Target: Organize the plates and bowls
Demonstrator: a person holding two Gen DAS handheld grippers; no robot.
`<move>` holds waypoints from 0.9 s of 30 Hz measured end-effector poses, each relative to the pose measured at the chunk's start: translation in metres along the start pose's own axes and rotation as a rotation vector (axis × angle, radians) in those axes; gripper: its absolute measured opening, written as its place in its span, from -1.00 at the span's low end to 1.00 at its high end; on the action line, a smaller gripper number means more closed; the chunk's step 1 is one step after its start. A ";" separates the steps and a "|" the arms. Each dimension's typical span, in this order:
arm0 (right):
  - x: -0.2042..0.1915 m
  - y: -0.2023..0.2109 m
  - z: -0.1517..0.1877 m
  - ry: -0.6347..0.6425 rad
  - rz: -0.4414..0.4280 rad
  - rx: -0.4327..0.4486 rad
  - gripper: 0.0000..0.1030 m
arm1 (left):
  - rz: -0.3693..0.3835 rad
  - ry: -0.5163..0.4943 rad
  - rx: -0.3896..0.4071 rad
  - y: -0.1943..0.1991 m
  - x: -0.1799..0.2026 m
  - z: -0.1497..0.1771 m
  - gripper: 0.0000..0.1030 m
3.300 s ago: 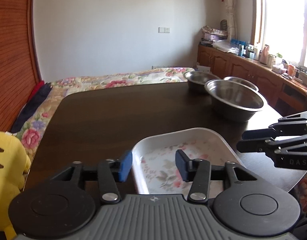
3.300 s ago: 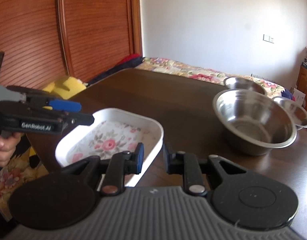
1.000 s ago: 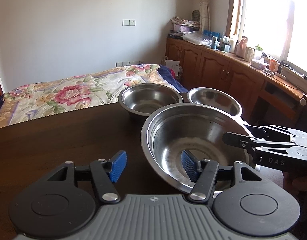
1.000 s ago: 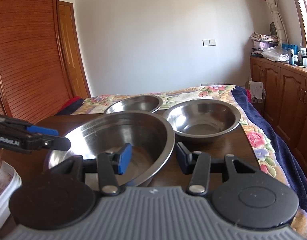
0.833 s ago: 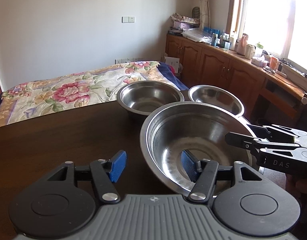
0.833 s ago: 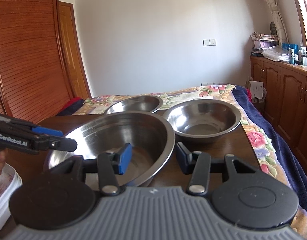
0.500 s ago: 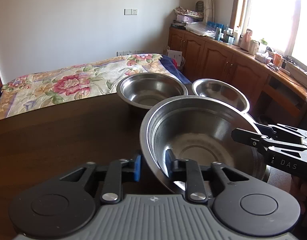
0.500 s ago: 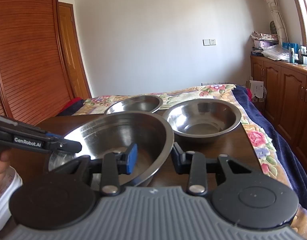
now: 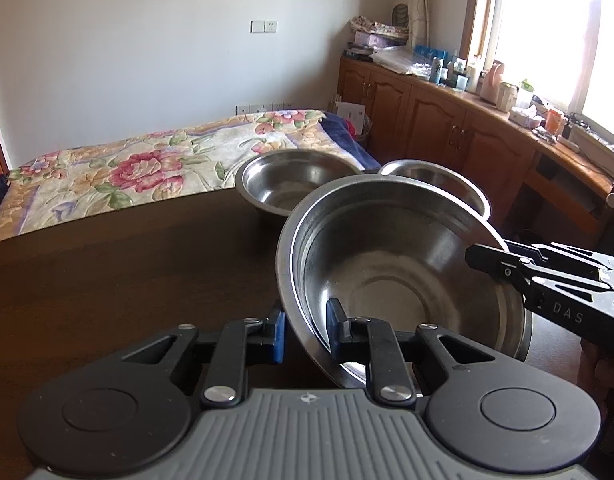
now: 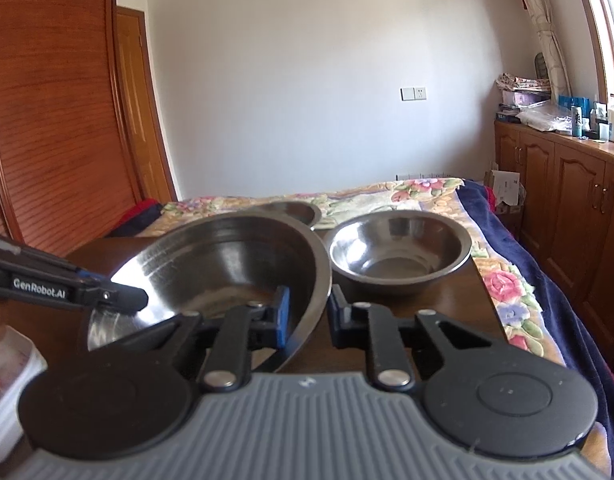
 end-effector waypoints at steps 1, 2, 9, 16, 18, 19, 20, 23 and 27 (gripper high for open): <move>-0.001 0.003 -0.002 -0.002 -0.001 0.005 -0.57 | 0.004 0.001 0.002 0.003 0.001 0.000 -0.58; -0.001 0.005 -0.004 -0.002 0.000 0.011 -0.57 | 0.009 -0.001 0.006 0.006 0.002 0.000 -0.58; -0.009 0.021 -0.010 0.003 0.005 0.035 -0.57 | 0.027 -0.010 0.040 0.032 0.006 0.002 -0.56; -0.010 0.036 -0.008 -0.011 0.016 0.036 -0.57 | 0.058 -0.022 0.057 0.056 0.015 0.011 -0.55; -0.010 0.041 -0.006 -0.018 0.019 0.035 -0.57 | 0.066 -0.028 0.063 0.062 0.019 0.013 -0.55; -0.009 0.043 -0.005 -0.022 0.020 0.034 -0.57 | 0.070 -0.029 0.066 0.064 0.020 0.015 -0.55; -0.009 0.046 -0.002 -0.026 0.023 0.031 -0.57 | 0.074 -0.030 0.066 0.067 0.021 0.017 -0.55; -0.008 0.051 0.003 -0.040 0.029 0.020 -0.57 | 0.088 -0.029 0.068 0.074 0.025 0.023 -0.55; -0.008 0.059 0.012 -0.051 0.035 0.002 -0.57 | 0.106 -0.024 0.065 0.081 0.029 0.033 -0.55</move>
Point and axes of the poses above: each gripper's, at about its wrist camera, not at the fingertips, and y roughly against the way its jaws point, x to its right, z to its underside, the point moved 7 cm from there along -y, roughly the way its jaws point, and after that the axes turned 5 degrees about x, right-handed, at the moved point
